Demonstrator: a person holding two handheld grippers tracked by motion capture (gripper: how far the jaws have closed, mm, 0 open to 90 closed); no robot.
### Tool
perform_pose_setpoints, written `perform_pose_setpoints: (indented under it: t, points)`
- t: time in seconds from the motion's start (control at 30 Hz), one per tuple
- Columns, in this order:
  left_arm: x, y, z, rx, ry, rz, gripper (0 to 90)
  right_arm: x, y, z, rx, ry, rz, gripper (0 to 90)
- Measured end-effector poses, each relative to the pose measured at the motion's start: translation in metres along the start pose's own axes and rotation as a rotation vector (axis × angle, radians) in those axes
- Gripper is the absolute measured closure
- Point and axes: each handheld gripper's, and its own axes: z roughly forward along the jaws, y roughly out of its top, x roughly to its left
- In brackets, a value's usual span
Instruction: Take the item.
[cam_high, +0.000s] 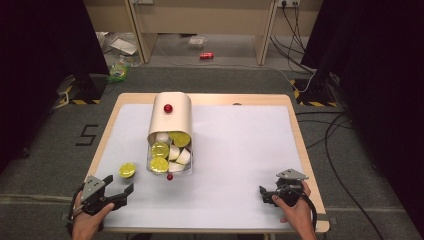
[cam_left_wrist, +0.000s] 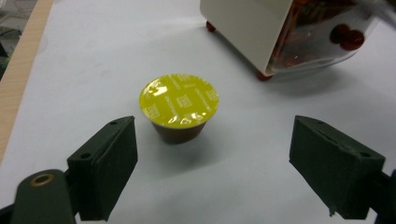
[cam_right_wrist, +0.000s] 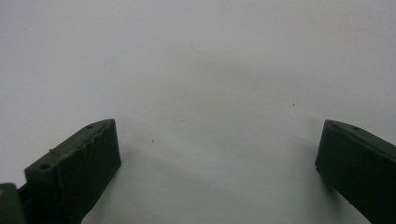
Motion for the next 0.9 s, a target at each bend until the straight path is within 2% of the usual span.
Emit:
perform_pose_setpoints:
  t: [0.2,0.37,0.6,0.7,0.9]
  points:
    - [0.002,-0.005,0.001,0.034,0.01,-0.015,15.0,0.0,0.0,0.0,0.0,0.0,0.0,0.3]
    - [0.003,-0.009,0.002,0.108,0.017,-0.007,15.2,0.0,0.0,0.0,0.0,0.0,0.0,0.3]
    - [0.002,-0.017,0.008,0.171,0.021,-0.001,15.4,0.0,0.0,0.0,0.0,0.0,0.0,0.3]
    - [0.0,-0.018,0.008,0.175,0.031,0.024,14.9,0.0,0.0,0.0,0.0,0.0,0.0,0.3]
    - [0.001,-0.019,0.009,0.17,0.025,0.027,14.3,0.0,0.0,0.0,-0.001,-0.001,-0.001,0.4]
